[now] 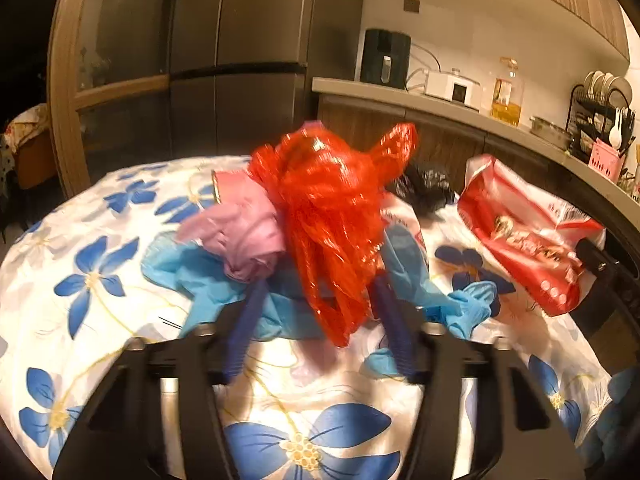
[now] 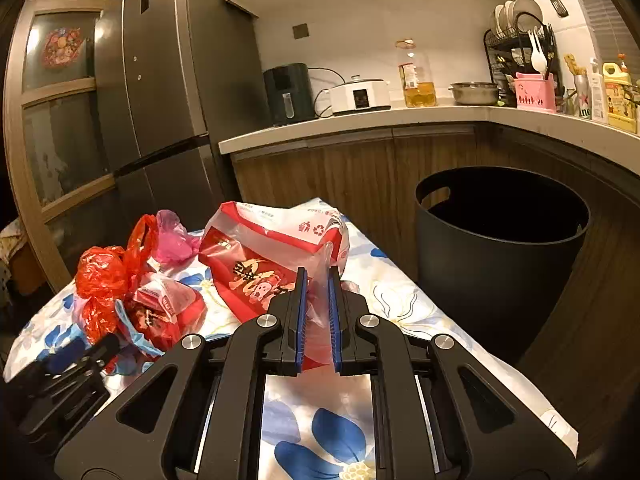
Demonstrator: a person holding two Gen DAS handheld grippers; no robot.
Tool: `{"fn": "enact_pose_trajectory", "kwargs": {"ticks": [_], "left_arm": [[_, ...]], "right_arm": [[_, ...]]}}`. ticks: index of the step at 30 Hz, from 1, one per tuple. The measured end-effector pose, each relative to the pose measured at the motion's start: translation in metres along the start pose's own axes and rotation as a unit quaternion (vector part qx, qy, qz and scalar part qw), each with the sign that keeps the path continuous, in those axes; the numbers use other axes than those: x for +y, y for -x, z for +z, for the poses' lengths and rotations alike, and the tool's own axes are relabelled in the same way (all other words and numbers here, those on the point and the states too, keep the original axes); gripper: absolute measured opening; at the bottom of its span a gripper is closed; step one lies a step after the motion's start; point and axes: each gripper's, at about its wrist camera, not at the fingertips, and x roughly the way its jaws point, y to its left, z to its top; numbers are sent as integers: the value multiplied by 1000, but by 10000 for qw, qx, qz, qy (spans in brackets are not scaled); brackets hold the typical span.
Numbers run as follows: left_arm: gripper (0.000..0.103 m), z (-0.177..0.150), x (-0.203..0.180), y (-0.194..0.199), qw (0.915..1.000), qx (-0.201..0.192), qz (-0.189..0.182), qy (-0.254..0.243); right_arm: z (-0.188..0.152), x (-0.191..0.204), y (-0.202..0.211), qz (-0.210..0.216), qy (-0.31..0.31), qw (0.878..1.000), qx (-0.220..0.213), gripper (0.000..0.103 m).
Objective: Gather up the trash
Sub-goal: 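Grasp the red plastic bag with the left gripper while the right grasps the printed snack bag, then lift both bags and carry them over the black bin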
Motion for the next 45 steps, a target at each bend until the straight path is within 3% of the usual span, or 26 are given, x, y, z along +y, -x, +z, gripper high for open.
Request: {"fn": "enact_pose_trajectory", "kwargs": {"ticks": [3,6,17,28,45], "left_arm": [[17,0,0,-6,9999,146,-49,5],[5,-2,0,-4,9998,160,-117,10],[3,16,3,54,9980,-608,-127,67],[3,22,-6,70,9977,-672,5,9],[3,31,-84,69,9948,-766,-462,-495]], "right_arm": [[-1,1,4,51,11,10000,0,10],[-1,2,7,77,37,10000,-18,10],[6,1,27,161,-5,9997,-182,10],[12,-3,53,168,25,9993,-341,10],[23,-52,71,-199,-141,9984,-513,10]]}}
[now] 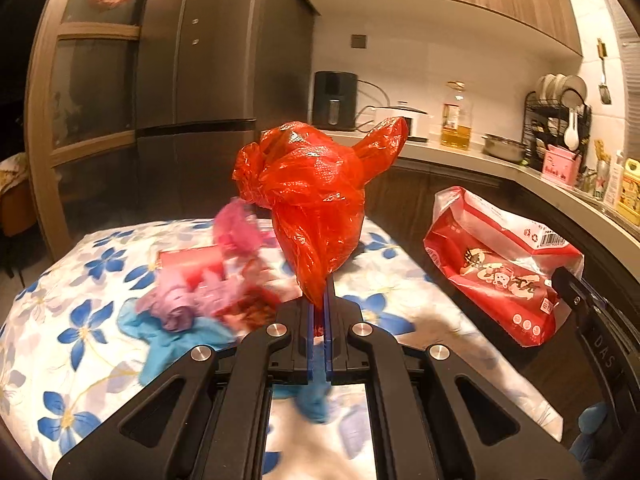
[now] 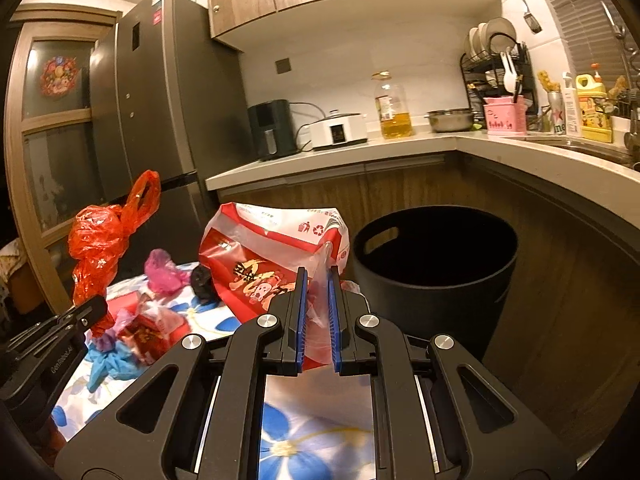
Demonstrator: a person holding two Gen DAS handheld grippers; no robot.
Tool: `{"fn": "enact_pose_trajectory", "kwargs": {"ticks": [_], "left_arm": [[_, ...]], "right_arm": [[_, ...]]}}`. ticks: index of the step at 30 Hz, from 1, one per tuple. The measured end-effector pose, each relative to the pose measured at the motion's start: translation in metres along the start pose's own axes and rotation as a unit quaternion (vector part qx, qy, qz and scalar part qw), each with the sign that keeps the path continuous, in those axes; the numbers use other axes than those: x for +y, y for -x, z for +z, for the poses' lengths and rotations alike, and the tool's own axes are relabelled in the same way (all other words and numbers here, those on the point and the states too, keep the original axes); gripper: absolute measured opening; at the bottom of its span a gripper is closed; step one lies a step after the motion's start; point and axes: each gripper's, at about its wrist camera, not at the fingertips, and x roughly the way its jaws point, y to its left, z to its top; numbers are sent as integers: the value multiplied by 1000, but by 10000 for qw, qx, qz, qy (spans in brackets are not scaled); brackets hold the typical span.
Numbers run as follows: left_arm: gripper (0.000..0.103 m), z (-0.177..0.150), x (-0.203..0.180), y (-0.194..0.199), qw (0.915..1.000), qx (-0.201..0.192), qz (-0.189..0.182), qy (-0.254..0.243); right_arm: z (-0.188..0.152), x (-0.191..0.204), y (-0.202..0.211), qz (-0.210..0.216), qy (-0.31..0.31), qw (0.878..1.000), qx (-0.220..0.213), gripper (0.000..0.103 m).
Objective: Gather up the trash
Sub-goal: 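Lift both bags and carry them over the black bin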
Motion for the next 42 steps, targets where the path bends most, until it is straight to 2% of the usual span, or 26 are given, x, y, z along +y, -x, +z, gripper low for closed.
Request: {"fn": "enact_pose_trajectory", "kwargs": {"ticks": [14,25,33,42], "left_arm": [[3,12,-79,-15,9977,-101,-554,-373],[3,22,-138,-33,9937,-129,-986,-515],[3,22,-176,-55,9911,-13,-1182,-614],[3,18,-199,-72,9889,90,-1296,-721]], "right_arm": [[22,-65,-1,-525,-209,9980,-272,10],[40,-100,-10,-859,-249,9951,-425,10],[48,-121,-26,-1014,-171,9939,-406,10],[53,-143,-41,-1036,-208,9938,-341,10]]}}
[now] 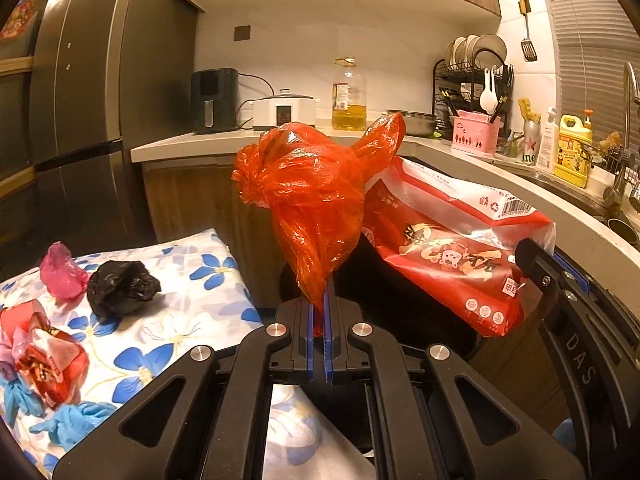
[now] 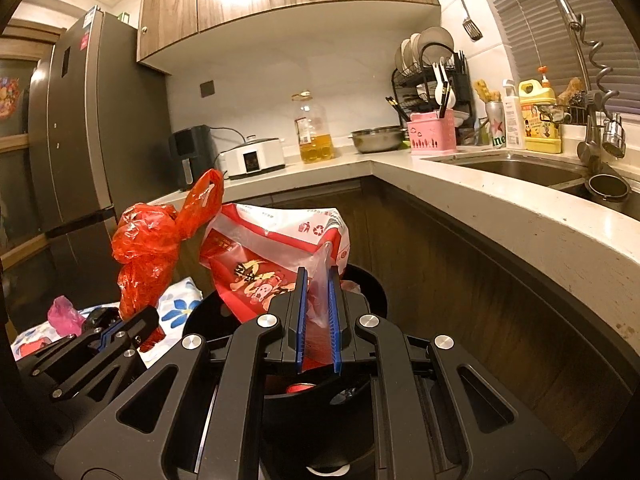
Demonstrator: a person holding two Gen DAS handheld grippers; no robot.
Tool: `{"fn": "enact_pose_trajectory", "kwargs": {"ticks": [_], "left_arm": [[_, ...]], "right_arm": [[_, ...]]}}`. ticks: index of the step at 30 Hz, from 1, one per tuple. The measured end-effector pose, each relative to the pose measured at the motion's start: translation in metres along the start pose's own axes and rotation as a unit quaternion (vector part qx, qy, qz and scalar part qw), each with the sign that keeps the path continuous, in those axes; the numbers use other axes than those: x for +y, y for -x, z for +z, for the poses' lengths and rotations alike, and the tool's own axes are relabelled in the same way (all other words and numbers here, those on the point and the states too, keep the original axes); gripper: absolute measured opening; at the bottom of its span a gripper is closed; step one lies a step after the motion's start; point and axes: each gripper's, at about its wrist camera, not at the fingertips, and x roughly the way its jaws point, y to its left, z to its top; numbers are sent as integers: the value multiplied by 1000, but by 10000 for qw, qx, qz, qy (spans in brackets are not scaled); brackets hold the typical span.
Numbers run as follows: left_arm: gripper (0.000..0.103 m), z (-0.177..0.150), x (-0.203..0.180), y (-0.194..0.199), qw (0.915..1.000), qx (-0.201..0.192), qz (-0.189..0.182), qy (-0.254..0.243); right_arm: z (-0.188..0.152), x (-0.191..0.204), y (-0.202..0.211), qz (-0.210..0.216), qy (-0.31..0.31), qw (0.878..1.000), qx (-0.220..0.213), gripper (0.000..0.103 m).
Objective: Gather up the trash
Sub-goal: 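Lift both bags and carry them over the black bin, then open both grippers to drop the bags into the bin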
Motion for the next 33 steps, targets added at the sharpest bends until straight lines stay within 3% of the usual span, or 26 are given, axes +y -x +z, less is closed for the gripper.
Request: {"fn": "enact_pose_trajectory", "kwargs": {"ticks": [18,23,25,27,29,33], "left_arm": [[5,-3,-11,-23,9997,133,-181,-111],[11,-7,-6,-27,9997,208,-137,-56],[23,-8,-5,-27,9997,225,-115,-50],[42,-10,-2,-26,9997,213,-72,6],[52,-11,1,-24,9998,193,-9,63],[63,-13,8,-21,9996,222,80,135]], "right_arm": [[-2,-14,-29,237,-48,9994,261,13],[-2,-23,-33,243,-205,9989,344,30],[-2,-27,-33,220,-248,9988,357,39],[-2,-29,-33,217,-285,9987,366,45],[-3,-30,-32,199,-292,9987,375,54],[-6,-31,-30,167,-312,9985,408,60]]}}
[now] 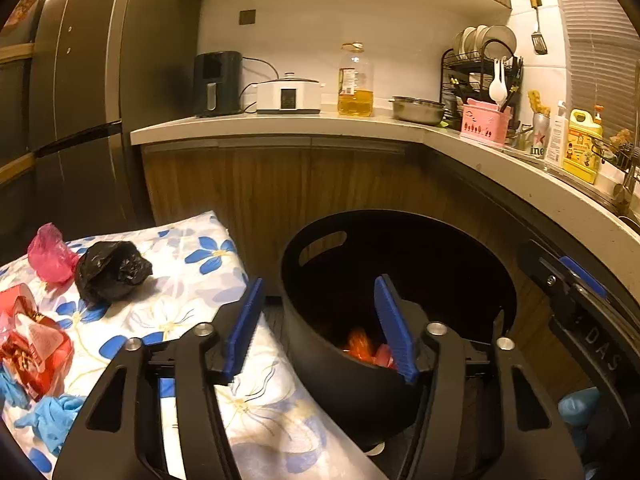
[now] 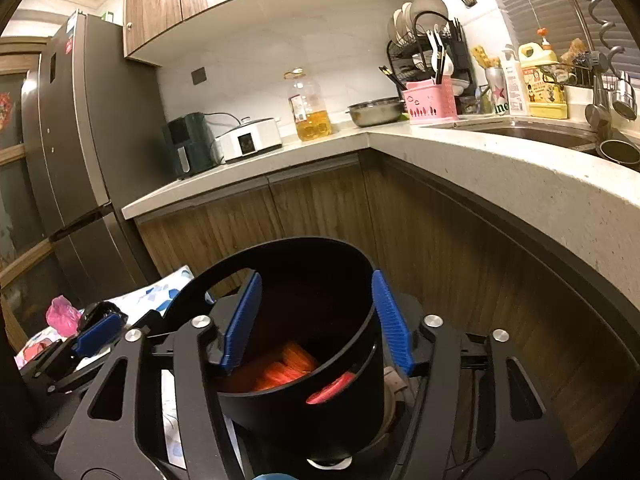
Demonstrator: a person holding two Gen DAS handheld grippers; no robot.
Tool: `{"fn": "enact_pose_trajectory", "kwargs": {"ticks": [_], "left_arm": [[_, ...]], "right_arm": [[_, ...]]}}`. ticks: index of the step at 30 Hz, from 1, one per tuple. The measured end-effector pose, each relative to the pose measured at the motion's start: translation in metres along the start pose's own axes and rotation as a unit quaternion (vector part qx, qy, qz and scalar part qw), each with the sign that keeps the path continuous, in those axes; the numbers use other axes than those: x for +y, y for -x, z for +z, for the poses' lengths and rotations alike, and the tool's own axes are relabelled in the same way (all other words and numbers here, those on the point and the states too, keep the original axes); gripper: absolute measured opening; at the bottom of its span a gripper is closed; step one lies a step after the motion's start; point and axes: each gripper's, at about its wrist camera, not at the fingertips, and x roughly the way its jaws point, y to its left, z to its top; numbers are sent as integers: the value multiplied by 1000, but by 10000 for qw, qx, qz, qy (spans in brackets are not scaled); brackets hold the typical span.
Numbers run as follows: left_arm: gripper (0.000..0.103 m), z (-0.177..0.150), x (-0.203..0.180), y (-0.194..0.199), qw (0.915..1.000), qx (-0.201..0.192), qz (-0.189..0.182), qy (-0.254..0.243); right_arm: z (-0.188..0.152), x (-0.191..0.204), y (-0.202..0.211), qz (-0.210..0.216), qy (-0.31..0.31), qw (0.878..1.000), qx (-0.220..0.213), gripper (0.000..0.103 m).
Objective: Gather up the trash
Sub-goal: 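Open both grippers to drop the bags into the bin, then move both open grippers back toward the blue gloves and pink bag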
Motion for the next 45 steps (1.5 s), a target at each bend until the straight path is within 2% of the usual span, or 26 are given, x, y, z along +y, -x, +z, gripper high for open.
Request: {"fn": "enact_pose_trajectory", "kwargs": {"ticks": [9,20,30,45], "left_arm": [[84,-6,19,18,9992,-97,376,94],[88,-17,45,45,9966,-111,793,181],[94,-30,72,78,9935,-158,1046,410],[95,-53,132,127,9860,-182,1495,713]], "right_arm": [[-4,9,10,-14,190,9998,11,74],[-11,25,31,44,406,9992,3,82],[-28,47,54,158,604,9980,100,83],[-58,104,87,598,808,9946,273,89]]}}
